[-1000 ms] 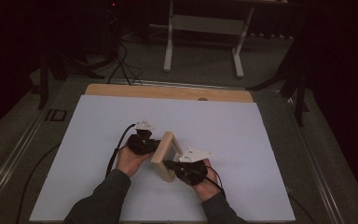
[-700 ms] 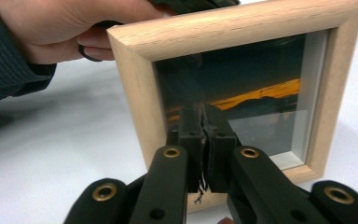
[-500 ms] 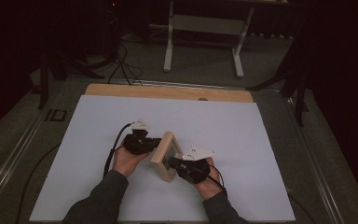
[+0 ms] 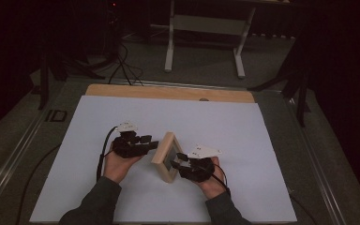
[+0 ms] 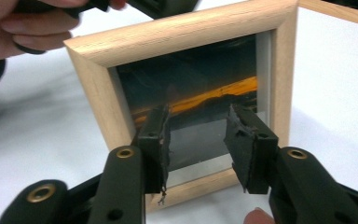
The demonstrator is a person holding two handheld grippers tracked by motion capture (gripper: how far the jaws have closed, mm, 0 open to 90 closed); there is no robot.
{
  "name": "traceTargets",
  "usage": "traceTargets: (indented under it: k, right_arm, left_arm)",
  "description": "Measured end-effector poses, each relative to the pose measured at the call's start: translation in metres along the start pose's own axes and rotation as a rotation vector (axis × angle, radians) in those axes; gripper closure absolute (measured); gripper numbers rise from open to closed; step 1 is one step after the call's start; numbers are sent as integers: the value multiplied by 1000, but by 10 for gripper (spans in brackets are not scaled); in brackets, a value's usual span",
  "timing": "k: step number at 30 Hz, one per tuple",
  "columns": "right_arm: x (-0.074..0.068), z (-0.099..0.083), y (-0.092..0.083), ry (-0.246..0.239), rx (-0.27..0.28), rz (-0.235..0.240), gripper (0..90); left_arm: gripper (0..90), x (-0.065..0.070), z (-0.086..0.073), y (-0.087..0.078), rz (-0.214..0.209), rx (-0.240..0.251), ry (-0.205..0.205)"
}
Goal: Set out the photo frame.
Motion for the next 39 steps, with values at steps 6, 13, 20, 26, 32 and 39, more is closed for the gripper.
traceTargets:
  k: [6,13,20,26,32,39]
  right_arm:
    - [5,0,-2,20,4,-21,534]
    - [10,-1,-5,38,6,-32,499]
    - [14,-1,-7,46,11,-45,477]
    - [16,-1,-8,50,12,-51,465]
    - [18,-1,-10,52,20,-58,460]
    - [21,-2,-12,57,22,-64,457]
  left_arm:
    - [449,8,2,-10,-3,21,1]
    - [393,17,2,-19,-39,39,8]
    - [329,31,2,-25,-53,48,35]
    - [293,35,-5,-24,-41,41,36]
    - [286,39,-10,-20,-38,28,41]
    - [280,50,-14,-12,-16,-1,78]
Point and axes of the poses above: each handheld gripper's, and its own axes: y roughly forward along the jaws, z roughly out of its top, x roughly to its right, the point moved 3 cm from there along y, roughly forward along the jaws, and after that the axes turned 3 degrees about -x, right-handed, at the moved point
